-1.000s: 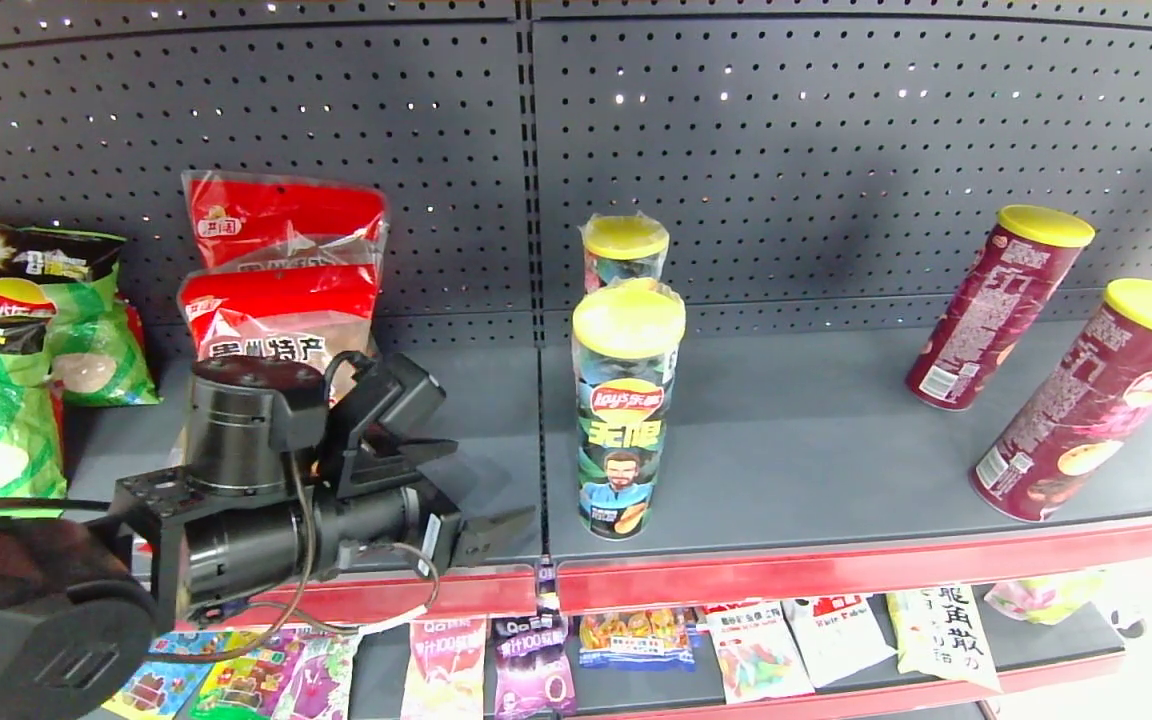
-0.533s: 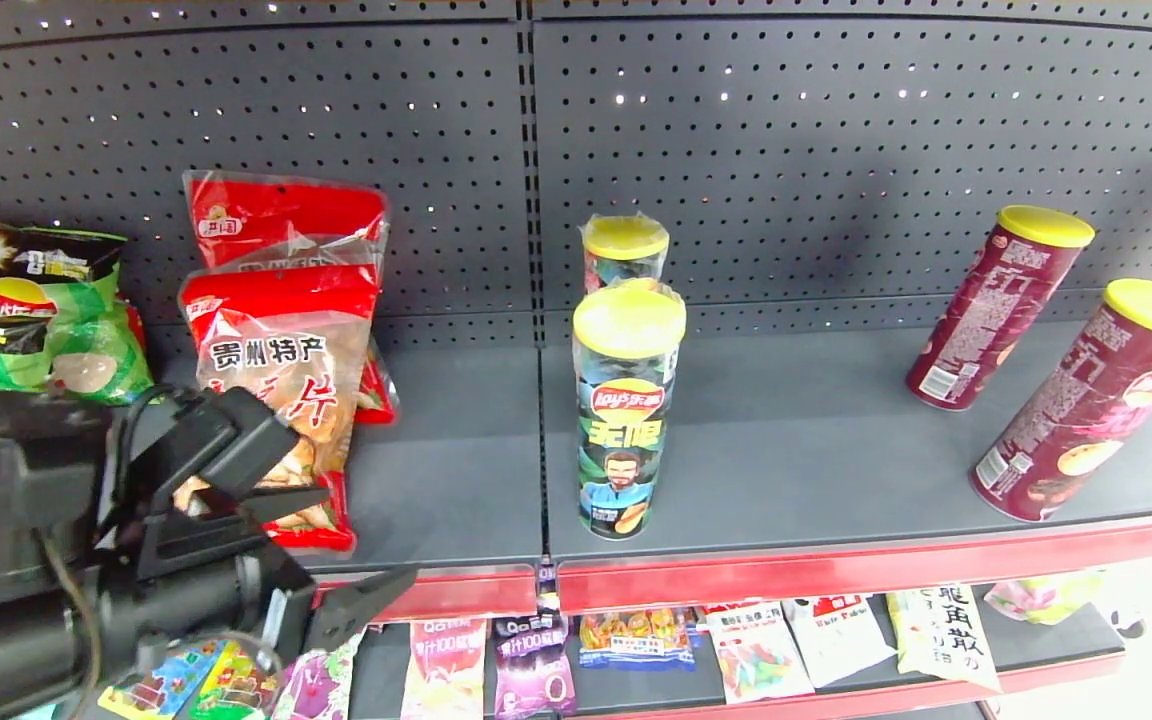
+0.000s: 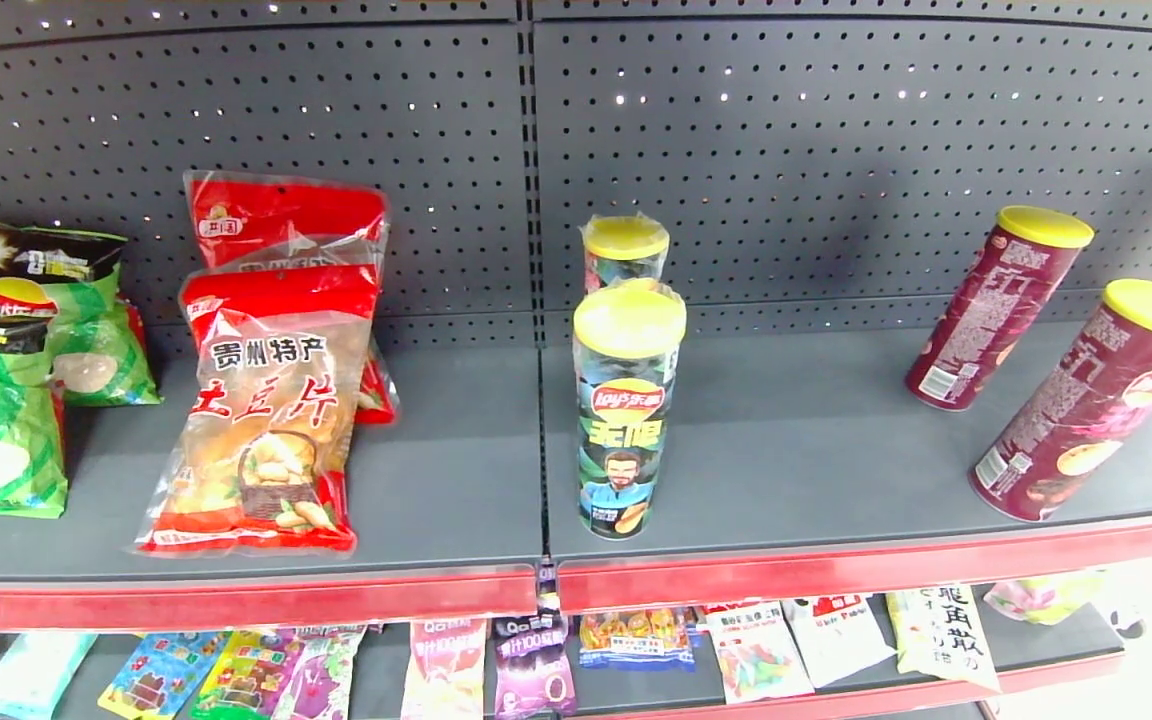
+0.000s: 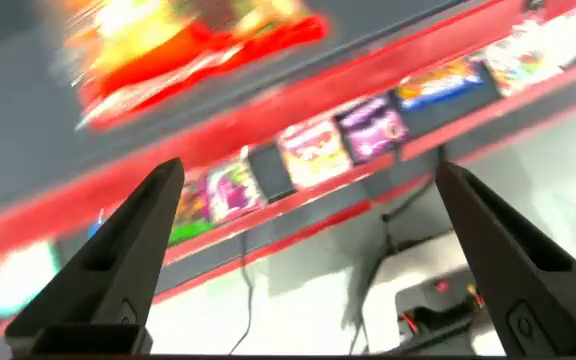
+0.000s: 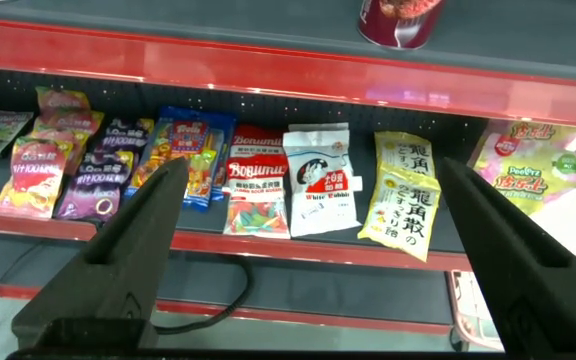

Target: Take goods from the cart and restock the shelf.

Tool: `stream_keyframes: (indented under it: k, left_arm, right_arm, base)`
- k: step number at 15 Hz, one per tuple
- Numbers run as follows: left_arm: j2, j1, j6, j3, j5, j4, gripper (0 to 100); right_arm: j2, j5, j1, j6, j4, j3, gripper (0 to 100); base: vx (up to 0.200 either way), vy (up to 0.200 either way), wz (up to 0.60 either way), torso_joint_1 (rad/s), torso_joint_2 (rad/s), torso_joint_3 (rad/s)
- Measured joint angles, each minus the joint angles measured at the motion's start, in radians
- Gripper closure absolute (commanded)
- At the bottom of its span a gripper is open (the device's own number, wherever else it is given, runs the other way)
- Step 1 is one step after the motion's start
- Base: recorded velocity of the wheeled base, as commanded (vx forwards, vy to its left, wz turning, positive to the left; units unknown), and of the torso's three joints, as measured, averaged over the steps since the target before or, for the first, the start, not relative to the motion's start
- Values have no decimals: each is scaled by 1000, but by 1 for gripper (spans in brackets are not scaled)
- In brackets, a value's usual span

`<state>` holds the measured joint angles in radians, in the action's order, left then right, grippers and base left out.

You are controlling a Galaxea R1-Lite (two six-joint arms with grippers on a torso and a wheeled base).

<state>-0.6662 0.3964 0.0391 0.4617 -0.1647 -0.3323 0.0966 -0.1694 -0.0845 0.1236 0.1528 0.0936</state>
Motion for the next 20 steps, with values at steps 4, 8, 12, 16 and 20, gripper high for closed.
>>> stream_keyframes:
  k: [4, 8, 12, 16, 20]
  left_arm:
    - [323, -172, -53, -5, -21, -234, 0]
    - [494, -304, -139, -73, -24, -269, 0]
    - [616, -380, -133, -173, 135, -115, 0]
    - [661, -390, -63, -287, 234, 44, 0]
    - [667, -391, -43, -368, 232, 237, 0]
  right_arm:
    - [0, 6, 0, -15, -1, 0, 0]
    - [0, 14, 0, -7, -1, 0, 0]
    - [0, 16, 0, 22, 0, 1, 0]
    - [0, 6, 0, 16, 0, 2, 0]
    - [0, -2, 0, 14, -1, 0, 0]
  base:
    - [0, 0, 0, 0, 0, 0]
    - [0, 0, 0, 0, 0, 0]
    - [0, 0, 0, 0, 0, 0]
    - [0, 0, 0, 0, 0, 0]
    - [0, 0, 0, 0, 0, 0]
